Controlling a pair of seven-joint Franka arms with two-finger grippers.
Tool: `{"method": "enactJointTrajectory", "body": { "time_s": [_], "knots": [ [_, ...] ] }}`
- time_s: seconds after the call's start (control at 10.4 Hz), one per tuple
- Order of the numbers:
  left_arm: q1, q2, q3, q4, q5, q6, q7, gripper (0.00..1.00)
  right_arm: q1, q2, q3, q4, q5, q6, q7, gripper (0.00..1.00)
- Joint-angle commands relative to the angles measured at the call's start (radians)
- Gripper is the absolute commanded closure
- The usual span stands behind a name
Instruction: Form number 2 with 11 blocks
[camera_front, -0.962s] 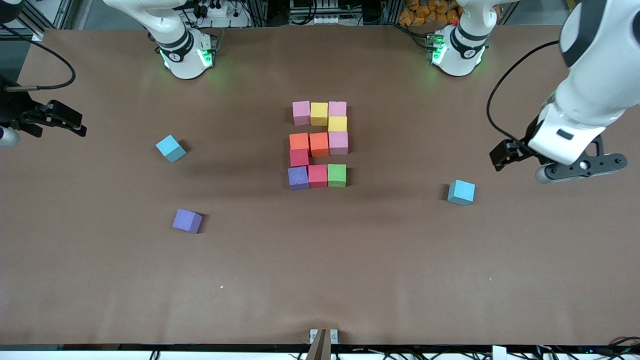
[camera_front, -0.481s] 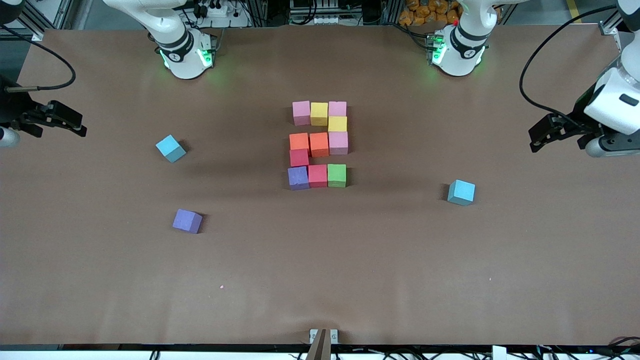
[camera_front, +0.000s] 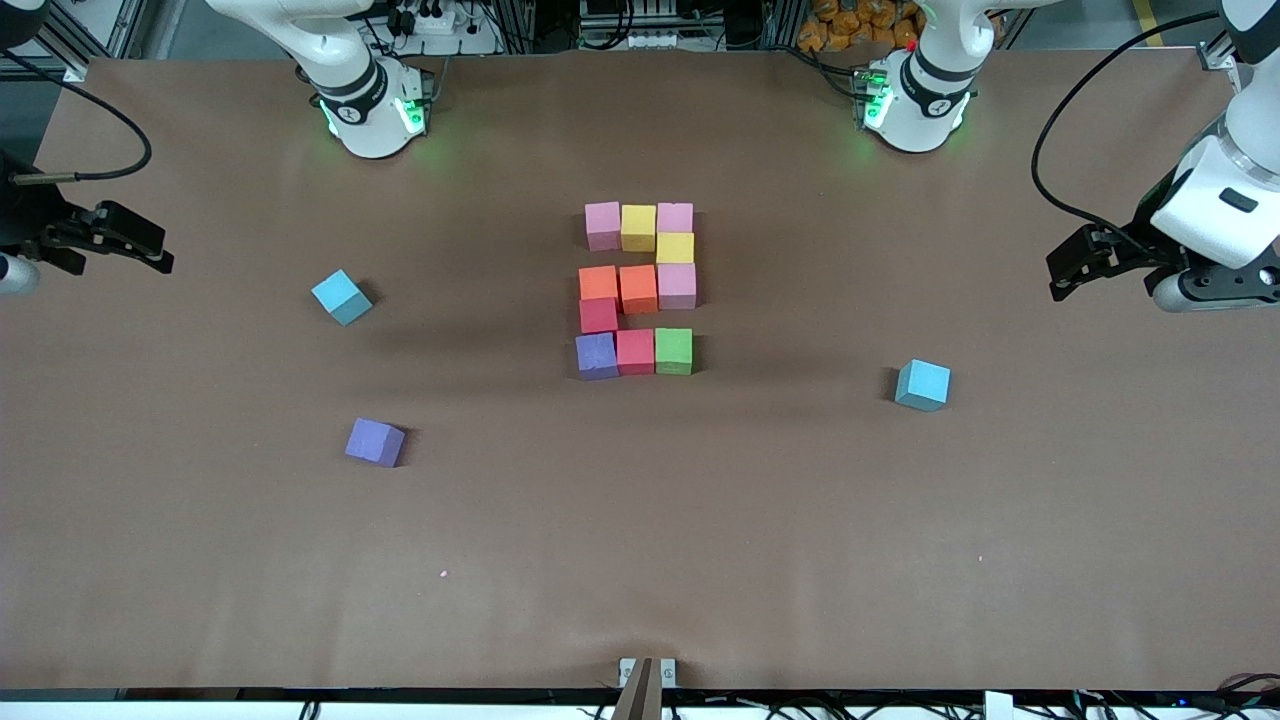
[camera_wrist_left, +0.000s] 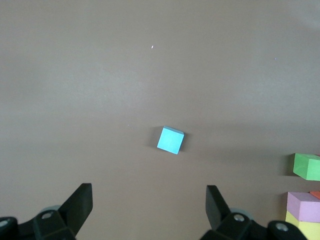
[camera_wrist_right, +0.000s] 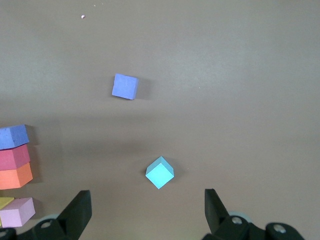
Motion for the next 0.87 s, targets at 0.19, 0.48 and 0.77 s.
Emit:
{"method": "enactJointTrajectory", "body": {
  "time_s": [0.19,0.48,0.77],
  "knots": [
    [-0.009,-0.021,0.027,0.007,-0.069,-0.030,0.026,0.00,-0.019,-0.003,0.011,-0.002,0.006,-0.001,-0.016,0.00],
    [-0.032,-0.024,0.064,0.010,-0.097,-0.094,0.026,0.00,-0.019,-0.003,0.011,-0.002,0.006,-0.001,-0.016,0.00],
    [-0.032,-0.022,0.066,0.041,-0.086,-0.128,0.024,0.00,-0.019,-0.003,0.011,-0.002,0.006,-0.001,-0.016,0.00]
  ]
}}
